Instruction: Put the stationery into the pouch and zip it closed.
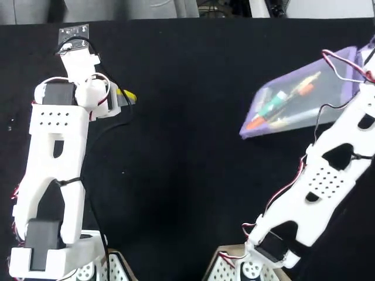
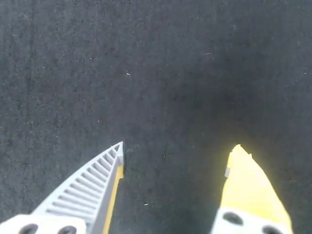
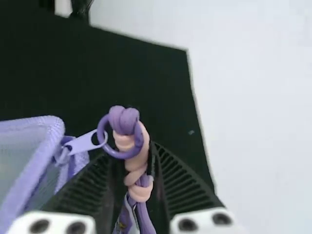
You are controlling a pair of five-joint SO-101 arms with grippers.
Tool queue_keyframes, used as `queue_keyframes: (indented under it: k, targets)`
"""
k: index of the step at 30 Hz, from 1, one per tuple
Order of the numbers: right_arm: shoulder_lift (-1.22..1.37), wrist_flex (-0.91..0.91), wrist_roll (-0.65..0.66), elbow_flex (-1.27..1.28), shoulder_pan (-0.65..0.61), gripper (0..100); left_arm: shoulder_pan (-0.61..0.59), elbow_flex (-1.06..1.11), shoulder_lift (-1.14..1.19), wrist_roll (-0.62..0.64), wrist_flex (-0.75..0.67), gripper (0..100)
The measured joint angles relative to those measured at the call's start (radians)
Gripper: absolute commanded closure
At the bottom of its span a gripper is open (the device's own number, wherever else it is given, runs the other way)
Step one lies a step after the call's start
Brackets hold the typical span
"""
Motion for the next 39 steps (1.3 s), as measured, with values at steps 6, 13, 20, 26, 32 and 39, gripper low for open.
queue_keyframes:
  k: [6, 13, 20, 26, 32, 39]
  targets:
    - [-0.11, 0.015, 0.0, 0.0, -0.032, 98.8, 0.0, 0.0, 0.0, 0.0, 0.0, 66]
    - [-0.193, 0.054, 0.0, 0.0, -0.133, 98.8, 0.0, 0.0, 0.0, 0.0, 0.0, 66]
    - [-0.222, 0.092, 0.0, 0.0, -0.235, 98.8, 0.0, 0.0, 0.0, 0.0, 0.0, 66]
    - [-0.244, 0.178, 0.0, 0.0, -0.364, 98.8, 0.0, 0.0, 0.0, 0.0, 0.0, 66]
    - [-0.258, 0.282, 0.0, -0.008, -0.489, 98.8, 0.0, 0.0, 0.0, 0.0, 0.0, 66]
    - [-0.259, 0.302, 0.064, -0.008, -0.539, 98.8, 0.0, 0.0, 0.0, 0.0, 0.0, 66]
